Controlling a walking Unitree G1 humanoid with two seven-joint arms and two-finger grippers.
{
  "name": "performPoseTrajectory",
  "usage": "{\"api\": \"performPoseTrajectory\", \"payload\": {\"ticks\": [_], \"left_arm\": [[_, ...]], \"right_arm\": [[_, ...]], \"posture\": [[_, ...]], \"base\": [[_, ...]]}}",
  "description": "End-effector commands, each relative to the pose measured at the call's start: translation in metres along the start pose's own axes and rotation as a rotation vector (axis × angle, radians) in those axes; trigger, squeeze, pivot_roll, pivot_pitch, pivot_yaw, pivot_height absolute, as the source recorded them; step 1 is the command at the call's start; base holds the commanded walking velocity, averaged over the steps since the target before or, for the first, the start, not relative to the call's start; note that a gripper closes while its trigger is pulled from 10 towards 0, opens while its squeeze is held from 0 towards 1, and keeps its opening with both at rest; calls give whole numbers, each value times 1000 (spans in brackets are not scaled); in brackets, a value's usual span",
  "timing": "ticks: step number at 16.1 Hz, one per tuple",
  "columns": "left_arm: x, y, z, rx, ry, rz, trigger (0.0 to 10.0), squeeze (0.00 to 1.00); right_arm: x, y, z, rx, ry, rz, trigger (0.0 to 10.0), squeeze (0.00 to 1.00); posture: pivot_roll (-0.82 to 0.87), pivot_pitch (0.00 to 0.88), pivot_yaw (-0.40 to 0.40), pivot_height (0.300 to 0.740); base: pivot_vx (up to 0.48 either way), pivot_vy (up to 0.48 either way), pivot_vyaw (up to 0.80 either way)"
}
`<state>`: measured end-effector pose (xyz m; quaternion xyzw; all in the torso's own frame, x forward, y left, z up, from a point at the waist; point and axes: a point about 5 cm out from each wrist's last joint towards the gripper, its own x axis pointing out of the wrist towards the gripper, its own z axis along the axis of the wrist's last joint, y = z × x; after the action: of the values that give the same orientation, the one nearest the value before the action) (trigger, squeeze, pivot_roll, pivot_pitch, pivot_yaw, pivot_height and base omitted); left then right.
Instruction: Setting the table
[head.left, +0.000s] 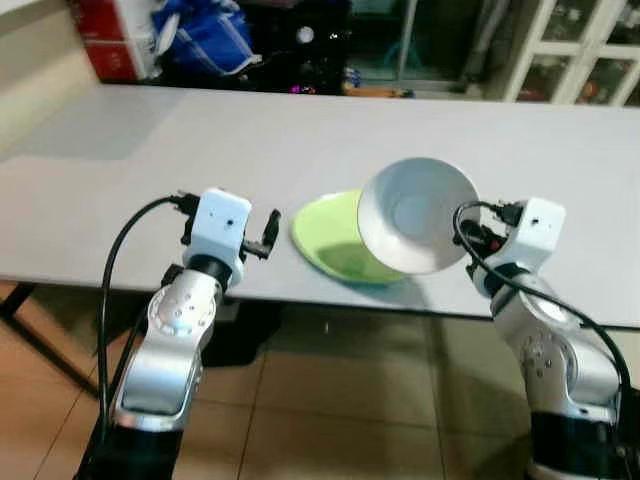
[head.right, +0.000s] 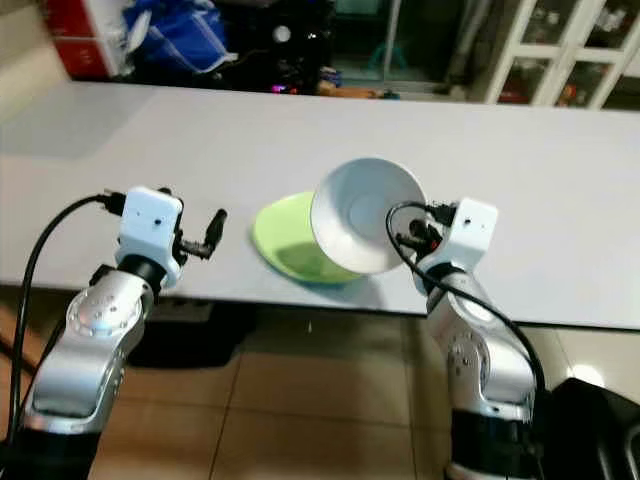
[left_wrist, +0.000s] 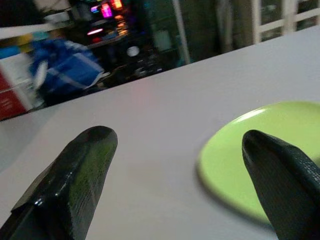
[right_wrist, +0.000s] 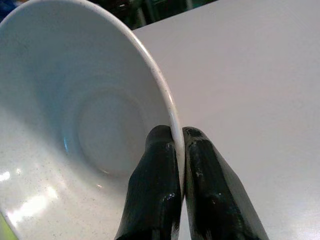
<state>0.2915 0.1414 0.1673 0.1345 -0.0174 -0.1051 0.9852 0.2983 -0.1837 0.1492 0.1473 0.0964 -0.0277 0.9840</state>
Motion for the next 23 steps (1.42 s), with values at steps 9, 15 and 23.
{"api": "performPoseTrajectory", "payload": {"ticks": [9,15,23], "left_arm": [[-15,-31,6,25,-53,-342,10000,90],[-35,-48,3,-42,14,-648,10000,94],[-51,-46,0,-56,103,-790,10000,94]], "right_arm": [[0,-29,21,-1,-48,-98,10000,0],[14,-59,29,28,194,-108,10000,0],[28,-65,24,180,455,-8,10000,0]], "posture": [[14,0,12,740],[12,0,6,740],[16,0,1,740]], "base": [[192,0,-50],[0,0,0],[0,0,0]]}}
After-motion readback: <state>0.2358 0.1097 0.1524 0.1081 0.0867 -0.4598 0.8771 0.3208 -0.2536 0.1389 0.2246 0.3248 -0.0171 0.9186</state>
